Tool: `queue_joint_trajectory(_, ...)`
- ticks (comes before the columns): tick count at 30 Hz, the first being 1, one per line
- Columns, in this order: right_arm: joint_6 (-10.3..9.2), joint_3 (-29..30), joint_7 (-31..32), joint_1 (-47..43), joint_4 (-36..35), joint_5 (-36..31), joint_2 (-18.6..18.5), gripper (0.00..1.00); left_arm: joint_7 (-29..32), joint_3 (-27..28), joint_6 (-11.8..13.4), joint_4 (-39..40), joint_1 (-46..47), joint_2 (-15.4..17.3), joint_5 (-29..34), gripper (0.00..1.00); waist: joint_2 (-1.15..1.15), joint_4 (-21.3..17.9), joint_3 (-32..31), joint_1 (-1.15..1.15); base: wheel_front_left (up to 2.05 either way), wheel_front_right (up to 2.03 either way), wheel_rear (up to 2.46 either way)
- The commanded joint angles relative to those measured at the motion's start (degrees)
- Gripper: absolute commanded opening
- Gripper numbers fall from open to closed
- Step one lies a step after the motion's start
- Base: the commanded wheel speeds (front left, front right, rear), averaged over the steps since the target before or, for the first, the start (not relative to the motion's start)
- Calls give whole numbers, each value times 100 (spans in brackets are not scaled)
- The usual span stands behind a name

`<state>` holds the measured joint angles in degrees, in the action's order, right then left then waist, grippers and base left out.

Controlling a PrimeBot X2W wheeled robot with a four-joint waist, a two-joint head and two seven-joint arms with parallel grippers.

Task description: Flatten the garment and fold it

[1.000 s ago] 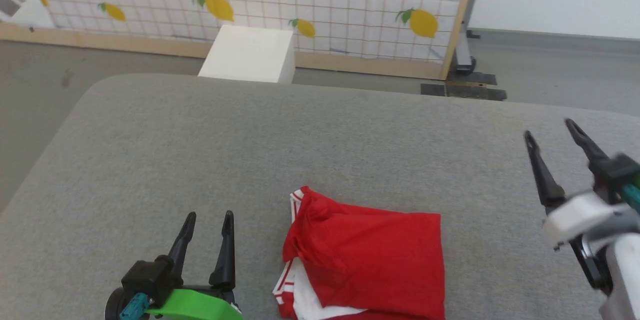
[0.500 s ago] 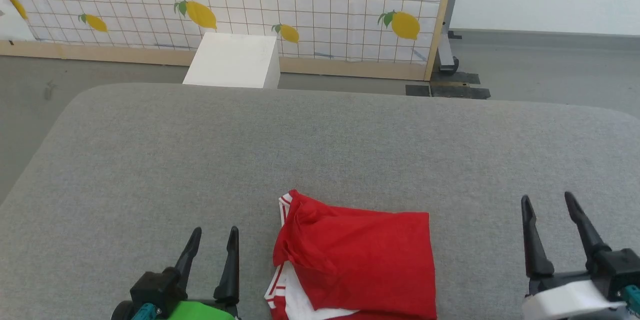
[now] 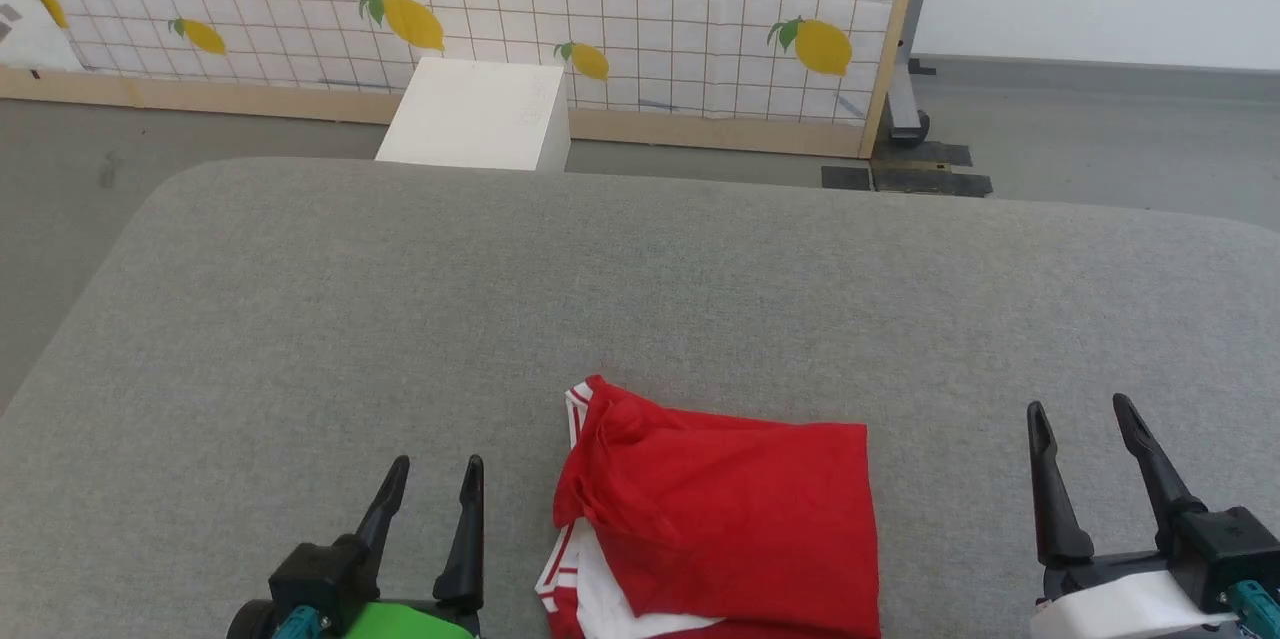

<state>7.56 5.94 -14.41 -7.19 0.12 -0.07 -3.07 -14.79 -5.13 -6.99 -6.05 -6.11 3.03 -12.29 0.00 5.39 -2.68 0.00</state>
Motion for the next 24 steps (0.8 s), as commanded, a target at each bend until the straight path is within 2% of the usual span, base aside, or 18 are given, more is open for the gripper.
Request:
queue_joint_trajectory(1,-8,-11,-43,-36,-4,-57,15,100,-21,-7,-9,-3,-24,-15,35,100,0,14,13,0,0,0,0)
queue_joint_trajectory(5,-8,-7,-13,-41,12,-66,17,100,-21,-38,-13,3,-4,-15,27,100,0,65,74,0,0,0,0)
queue_joint_trajectory(9,-8,-90,385,7,82,174,5,100,-21,-82,-16,3,46,-15,10,100,0,146,184,0,0,0,0)
queue_joint_trajectory(20,-8,-633,3330,420,457,2744,-433,100,-21,-241,-12,-20,281,-15,-30,100,0,529,674,0,0,0,0)
queue_joint_trajectory(24,-8,-761,4141,605,692,3511,-488,100,-21,-288,-5,-44,361,-15,-38,100,0,686,778,0,0,0,0)
